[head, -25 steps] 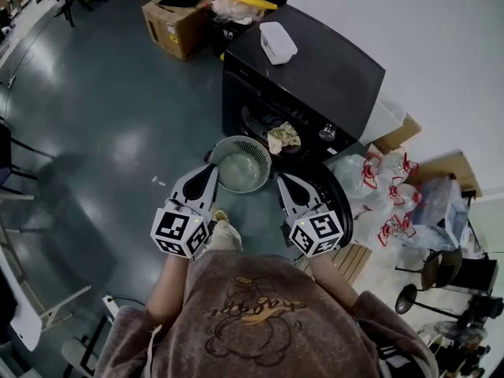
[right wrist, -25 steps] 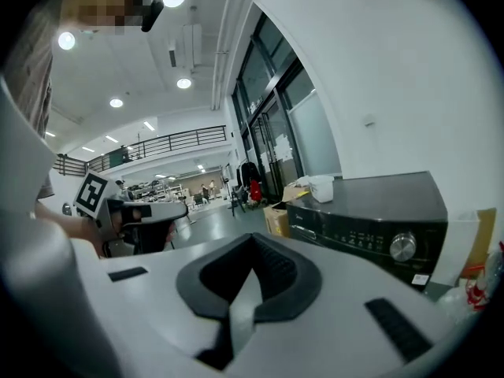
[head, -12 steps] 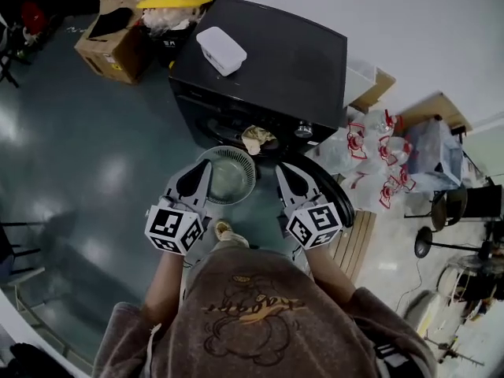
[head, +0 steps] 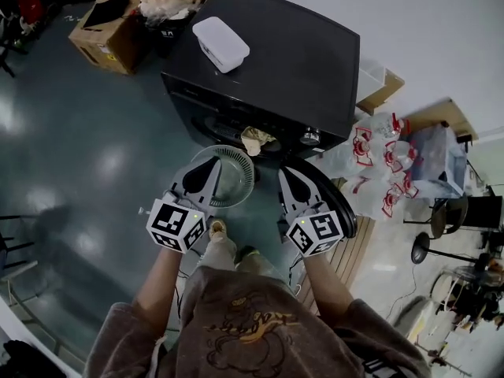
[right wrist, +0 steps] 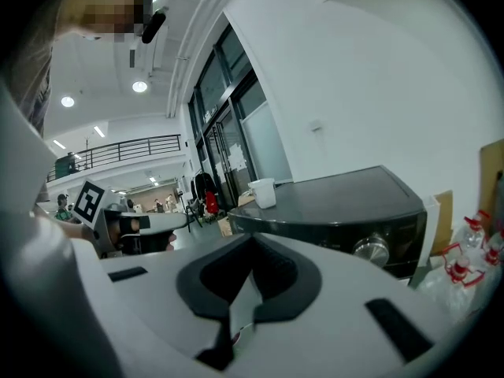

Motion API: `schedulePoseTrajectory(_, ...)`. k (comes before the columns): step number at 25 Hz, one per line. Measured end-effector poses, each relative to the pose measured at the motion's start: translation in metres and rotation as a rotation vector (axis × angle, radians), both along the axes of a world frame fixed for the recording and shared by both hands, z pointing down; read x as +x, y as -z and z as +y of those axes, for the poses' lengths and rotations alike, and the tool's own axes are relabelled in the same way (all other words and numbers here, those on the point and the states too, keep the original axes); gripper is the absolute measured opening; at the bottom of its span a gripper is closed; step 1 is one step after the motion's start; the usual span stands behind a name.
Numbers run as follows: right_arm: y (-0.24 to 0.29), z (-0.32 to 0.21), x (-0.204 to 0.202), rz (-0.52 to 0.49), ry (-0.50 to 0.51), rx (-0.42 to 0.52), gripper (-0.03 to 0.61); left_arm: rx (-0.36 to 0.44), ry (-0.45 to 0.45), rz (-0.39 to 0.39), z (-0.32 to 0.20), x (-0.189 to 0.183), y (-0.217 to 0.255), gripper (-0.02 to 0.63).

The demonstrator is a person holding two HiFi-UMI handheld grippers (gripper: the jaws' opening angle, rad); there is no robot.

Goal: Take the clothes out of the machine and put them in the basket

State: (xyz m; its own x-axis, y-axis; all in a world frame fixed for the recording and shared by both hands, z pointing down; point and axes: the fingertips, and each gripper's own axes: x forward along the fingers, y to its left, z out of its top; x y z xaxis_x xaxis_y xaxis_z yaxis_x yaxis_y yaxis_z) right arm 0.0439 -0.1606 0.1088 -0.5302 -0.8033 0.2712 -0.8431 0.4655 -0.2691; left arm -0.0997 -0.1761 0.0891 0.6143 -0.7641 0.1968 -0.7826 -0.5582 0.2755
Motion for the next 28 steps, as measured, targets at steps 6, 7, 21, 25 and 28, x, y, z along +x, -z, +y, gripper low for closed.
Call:
schedulePoseTrajectory(6,-0.079,-0.020,0.002,0.017,-0.011,-0.017,-0.003,-0.007,-0.007,-0.014,-0.024,0.002,-0.077,0.006)
schedulePoseTrajectory(7,-0.096,-0.024,0.002,0.018,-0.016,-0.018,-0.003,-0.007,-0.010,-0.011,-0.027,0.002,-0.093,0.006)
schedulePoseTrajectory(21,-0.297,-0.039,0.015,0.003,-0.030,0.074,-0.003,0.067,-0.057,0.037,-0.051,0.040,-0.304,0.006)
schedulePoseTrajectory(25,-0.337,-0.040,0.024,-0.013,-0.021,0.119,-0.003,0.112,-0.057,0.041,-0.052,0.053,-0.345,0.006)
schedulePoseTrajectory(28,-0.362,-0.041,0.027,-0.006,-0.001,0.158,-0.003,0.150,-0.046,0.051,-0.052,0.056,-0.367,0.006)
